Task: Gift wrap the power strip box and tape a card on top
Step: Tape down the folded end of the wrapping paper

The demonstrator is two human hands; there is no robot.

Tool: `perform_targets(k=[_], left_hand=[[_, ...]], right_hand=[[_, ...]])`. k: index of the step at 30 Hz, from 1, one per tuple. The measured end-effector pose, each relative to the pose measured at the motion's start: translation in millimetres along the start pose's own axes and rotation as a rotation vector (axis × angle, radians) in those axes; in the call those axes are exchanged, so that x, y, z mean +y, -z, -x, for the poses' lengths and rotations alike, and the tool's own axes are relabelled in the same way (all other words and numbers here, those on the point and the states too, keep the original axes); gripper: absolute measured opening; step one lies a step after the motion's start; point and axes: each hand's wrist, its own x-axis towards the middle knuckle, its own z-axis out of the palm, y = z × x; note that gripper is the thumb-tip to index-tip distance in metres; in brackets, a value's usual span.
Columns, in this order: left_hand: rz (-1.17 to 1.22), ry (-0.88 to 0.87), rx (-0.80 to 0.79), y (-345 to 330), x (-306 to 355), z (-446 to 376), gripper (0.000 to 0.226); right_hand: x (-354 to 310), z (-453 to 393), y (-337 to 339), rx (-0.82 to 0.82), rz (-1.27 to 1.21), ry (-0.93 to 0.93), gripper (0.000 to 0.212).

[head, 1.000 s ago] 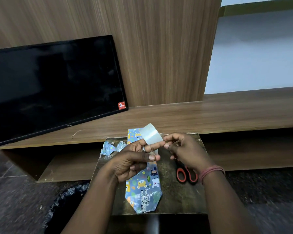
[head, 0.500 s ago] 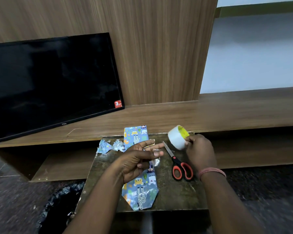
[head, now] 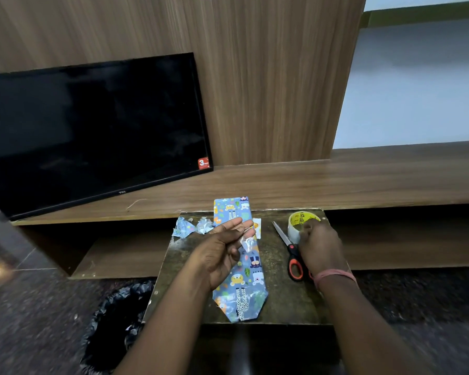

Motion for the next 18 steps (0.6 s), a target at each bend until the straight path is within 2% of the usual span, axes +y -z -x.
perform_targets(k=[2, 3, 5, 7, 9, 13, 18], left_hand=[[-0.011, -0.034, -0.016, -0.6, -0.5, 8.8, 0.035], [-0.02, -0.052, -0.02, -1.3, -1.5, 13.2, 0.035], [-0.041, -0.09, -0.026, -2.4, -3.9, 21.2, 0.034], [-0.059, -0.131, -0.026, -2.6, -6.5, 28.4, 0.035], [-0.078, -0.175, -0.021, -2.0, -9.4, 34.8, 0.036], [-0.113, -0.255, -0.014, 2.2, -12.3, 48.0, 0.037], [-0.283, -0.338, -0.003, 9.3, -13.0, 57.5, 0.036]], right_hand=[[-17.7, 16.0, 8.4, 0.049, -0.199, 0.059, 0.018], [-29.1, 26.1, 11.1, 0.005, -0.353, 0.068, 0.023], [-50.8, 45.2, 10.4, -0.203, -0.691, 0.014, 0.029], [-66.2, 62.8, 4.0, -0.401, -1.012, -0.083, 0.023], [-72.0, 73.6, 0.6, -0.459, -1.195, -0.118, 0.019], [-74.3, 89.6, 2.0, -0.457, -1.34, -0.186, 0.024], [-68.2, 99.7, 9.1, -0.427, -1.269, -0.233, 0.033]])
